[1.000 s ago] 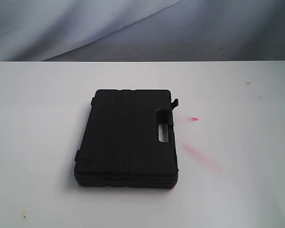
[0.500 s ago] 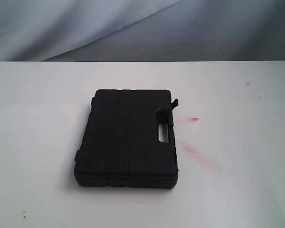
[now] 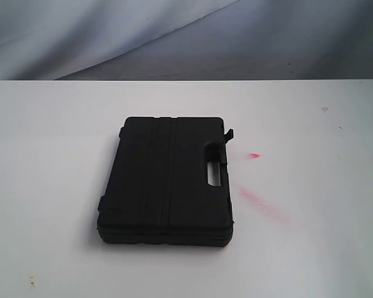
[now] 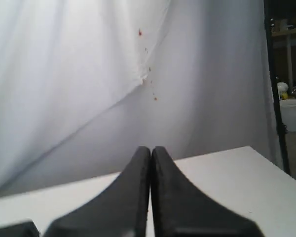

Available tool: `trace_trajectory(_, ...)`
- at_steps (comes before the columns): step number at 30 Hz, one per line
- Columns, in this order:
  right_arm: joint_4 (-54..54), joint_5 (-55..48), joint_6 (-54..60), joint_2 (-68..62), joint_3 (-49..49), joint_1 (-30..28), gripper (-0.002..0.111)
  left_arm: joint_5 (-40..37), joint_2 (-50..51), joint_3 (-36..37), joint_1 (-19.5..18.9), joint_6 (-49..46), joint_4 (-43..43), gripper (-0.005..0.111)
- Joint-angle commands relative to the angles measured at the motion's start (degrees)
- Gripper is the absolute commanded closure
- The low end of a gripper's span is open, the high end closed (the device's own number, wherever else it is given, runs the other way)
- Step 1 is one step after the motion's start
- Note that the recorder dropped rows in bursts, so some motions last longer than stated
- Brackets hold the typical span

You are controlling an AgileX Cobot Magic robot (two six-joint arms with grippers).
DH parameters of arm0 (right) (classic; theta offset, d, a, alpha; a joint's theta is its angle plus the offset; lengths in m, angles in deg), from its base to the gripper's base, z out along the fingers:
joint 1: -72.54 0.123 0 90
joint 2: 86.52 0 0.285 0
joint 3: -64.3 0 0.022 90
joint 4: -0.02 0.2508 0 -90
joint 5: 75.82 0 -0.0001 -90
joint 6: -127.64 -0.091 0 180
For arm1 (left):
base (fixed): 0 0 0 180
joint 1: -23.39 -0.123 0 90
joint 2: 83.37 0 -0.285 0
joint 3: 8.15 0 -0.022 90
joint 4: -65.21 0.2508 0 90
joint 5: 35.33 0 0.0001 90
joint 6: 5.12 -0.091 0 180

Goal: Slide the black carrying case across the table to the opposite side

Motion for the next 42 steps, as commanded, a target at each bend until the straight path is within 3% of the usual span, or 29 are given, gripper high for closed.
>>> trace_trajectory(1, 20.5, 5.9, -0.9, 0.2, -0.2, -0.3, 0.108, 0.2, -0.2, 0.3, 0.3, 0.4, 0.2, 0.107)
trace_trajectory(3, 20.5, 7.8, -0.9, 0.2, -0.2, -0.3, 0.108, 0.2, -0.2, 0.3, 0.3, 0.2, 0.2, 0.107)
trace_trajectory(5, 12.7, 7.6, -0.7, 0.2, 0.8, -0.3, 0.108, 0.2, -0.2, 0.3, 0.3, 0.2, 0.2, 0.107)
trace_trajectory(6, 4.4, 6.2, -0.9, 0.2, 4.0, -0.3, 0.108, 0.2, -0.2, 0.3, 0.3, 0.2, 0.2, 0.107)
trace_trajectory(10, -8.1, 1.9, -1.0, 0.2, 16.7, -0.3, 0.108, 0.2, -0.2, 0.3, 0.3, 0.2, 0.2, 0.107)
trace_trajectory(13, -23.5, -4.2, 2.0, 0.2, 23.8, -0.3, 0.108, 0.2, -0.2, 0.3, 0.3, 0.4, 0.2, 0.107)
trace_trajectory(15, -26.8, -6.8, 2.1, 0.2, 25.7, -0.3, 0.108, 0.2, -0.2, 0.3, 0.3, 0.4, 0.2, 0.107)
trace_trajectory(25, -24.2, -13.8, 2.2, -8.5, 26.7, 3.9, 0.108, 0.2, -0.2, 0.3, 0.3, 0.2, 0.2, 0.107)
trace_trajectory(33, -11.7, -26.8, 8.3, -27.0, 37.9, 8.7, 0.108, 0.2, -0.2, 0.3, 0.3, 0.3, 0.2, 0.107)
trace_trajectory(42, -2.5, -38.2, 7.8, -48.3, 49.6, 13.8, 0.108, 0.2, -0.2, 0.3, 0.3, 0.3, 0.2, 0.107)
